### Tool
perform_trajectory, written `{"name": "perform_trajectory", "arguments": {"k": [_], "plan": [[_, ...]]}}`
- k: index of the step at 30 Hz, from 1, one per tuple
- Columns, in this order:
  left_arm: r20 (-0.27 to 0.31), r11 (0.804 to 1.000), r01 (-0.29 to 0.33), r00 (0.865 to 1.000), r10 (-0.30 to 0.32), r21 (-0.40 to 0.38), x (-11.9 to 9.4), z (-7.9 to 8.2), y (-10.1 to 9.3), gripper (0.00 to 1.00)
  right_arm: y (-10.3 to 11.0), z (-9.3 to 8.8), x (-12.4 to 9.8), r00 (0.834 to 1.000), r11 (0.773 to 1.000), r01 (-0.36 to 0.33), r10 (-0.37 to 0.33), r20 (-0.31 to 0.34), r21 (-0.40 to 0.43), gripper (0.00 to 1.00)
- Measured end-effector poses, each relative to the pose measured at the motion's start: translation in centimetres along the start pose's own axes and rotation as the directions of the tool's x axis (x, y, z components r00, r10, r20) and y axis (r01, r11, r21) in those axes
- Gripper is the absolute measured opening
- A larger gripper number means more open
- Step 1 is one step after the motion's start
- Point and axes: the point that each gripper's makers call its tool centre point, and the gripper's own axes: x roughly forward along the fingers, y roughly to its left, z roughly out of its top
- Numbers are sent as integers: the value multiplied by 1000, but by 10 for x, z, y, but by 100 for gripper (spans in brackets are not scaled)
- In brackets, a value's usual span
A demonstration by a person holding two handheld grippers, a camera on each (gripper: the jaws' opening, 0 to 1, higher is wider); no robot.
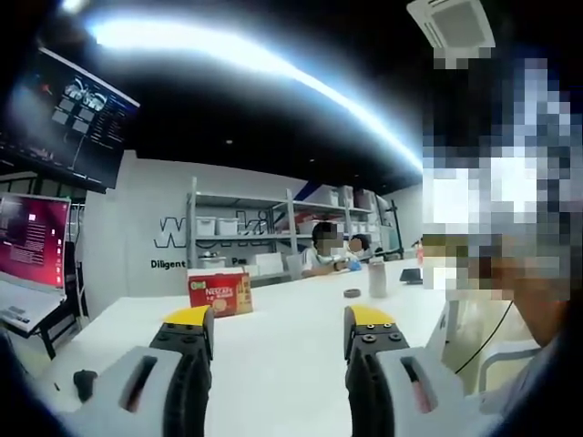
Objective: Tear open the coffee pouch, take out the coffee, and pour the coffee from the pouch into the cup
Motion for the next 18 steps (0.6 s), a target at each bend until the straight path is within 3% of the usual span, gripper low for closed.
{"name": "perform_trajectory", "arguments": {"k": [9, 18], "plan": [[9, 1000, -6, 1000, 6, 9, 0, 1, 2, 60, 3, -7, 5, 1000, 1000, -9, 9, -20, -6, 64], [-14, 1000, 13, 1000, -13, 5, 10, -10, -4, 60, 4, -7, 7, 1000, 999, -27, 27, 1, -29, 62]]}}
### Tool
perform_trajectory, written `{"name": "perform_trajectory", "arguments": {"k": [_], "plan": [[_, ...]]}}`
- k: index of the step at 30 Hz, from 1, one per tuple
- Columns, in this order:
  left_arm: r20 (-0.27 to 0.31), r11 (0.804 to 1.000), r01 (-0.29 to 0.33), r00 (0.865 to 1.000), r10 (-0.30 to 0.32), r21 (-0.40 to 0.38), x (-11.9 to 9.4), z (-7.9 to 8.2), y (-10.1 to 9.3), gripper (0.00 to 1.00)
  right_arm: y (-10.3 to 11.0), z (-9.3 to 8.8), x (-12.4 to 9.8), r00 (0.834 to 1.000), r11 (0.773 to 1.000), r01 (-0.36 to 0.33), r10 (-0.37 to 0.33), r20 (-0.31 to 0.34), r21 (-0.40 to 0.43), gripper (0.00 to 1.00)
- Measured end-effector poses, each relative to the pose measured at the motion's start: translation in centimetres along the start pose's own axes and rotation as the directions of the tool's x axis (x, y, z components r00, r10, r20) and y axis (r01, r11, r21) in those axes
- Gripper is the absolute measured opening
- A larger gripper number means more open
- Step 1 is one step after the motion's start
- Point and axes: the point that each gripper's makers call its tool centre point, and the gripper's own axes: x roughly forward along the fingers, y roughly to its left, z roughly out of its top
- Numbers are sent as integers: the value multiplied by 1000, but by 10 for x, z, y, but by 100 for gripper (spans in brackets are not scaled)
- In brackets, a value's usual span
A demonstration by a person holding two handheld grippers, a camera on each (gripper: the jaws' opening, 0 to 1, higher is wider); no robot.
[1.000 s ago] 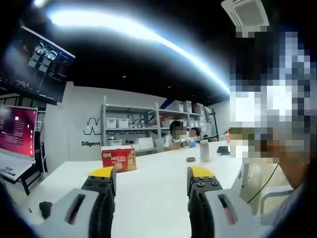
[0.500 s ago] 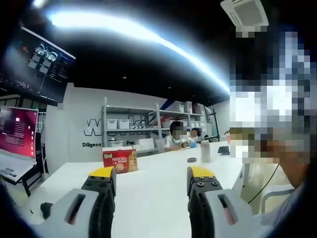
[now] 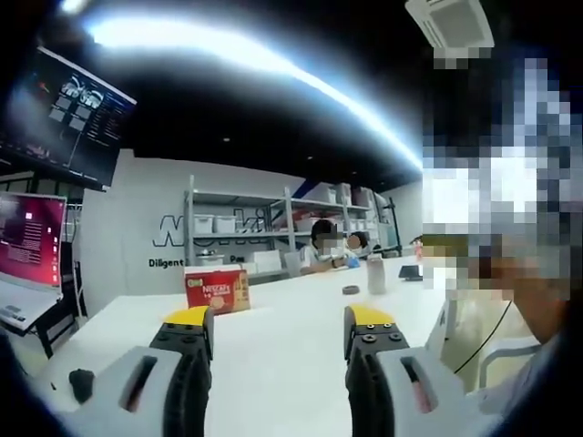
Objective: Tear open the coffee pouch, take out the coffee, and pour the coffee from the pouch into the cup
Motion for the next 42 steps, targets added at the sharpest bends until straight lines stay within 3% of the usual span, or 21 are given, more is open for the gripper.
{"name": "perform_trajectory", "arguments": {"k": [4, 11, 18, 24, 28, 36, 42], "plan": [[-9, 1000, 5, 1000, -5, -3, 4, -3, 0, 61, -1, 0, 1, 1000, 1000, -11, 12, 2, -19, 61], [-8, 1000, -8, 1000, 8, 13, 7, -1, 3, 60, -9, -16, 3, 999, 999, -17, 16, -36, -34, 60], [-42, 999, -31, 999, 32, 20, 9, -16, 14, 60, -17, -17, -7, 1000, 1000, 3, -4, -25, -27, 59], [-51, 999, -48, 998, 49, 26, 9, -19, 22, 60, -13, -19, -3, 1000, 999, -13, 12, -26, -43, 57], [-30, 999, -47, 998, 48, 23, 15, -8, 28, 60, -9, -24, 2, 998, 998, -31, 28, -49, -61, 56], [51, 998, -4, 999, 0, 65, 40, 34, 23, 60, -8, -26, 4, 997, 997, -31, 26, -66, -72, 55], [43, 997, 26, 999, -30, 76, 54, 30, 18, 59, -4, -31, 10, 996, 995, -43, 36, -86, -87, 55]]}}
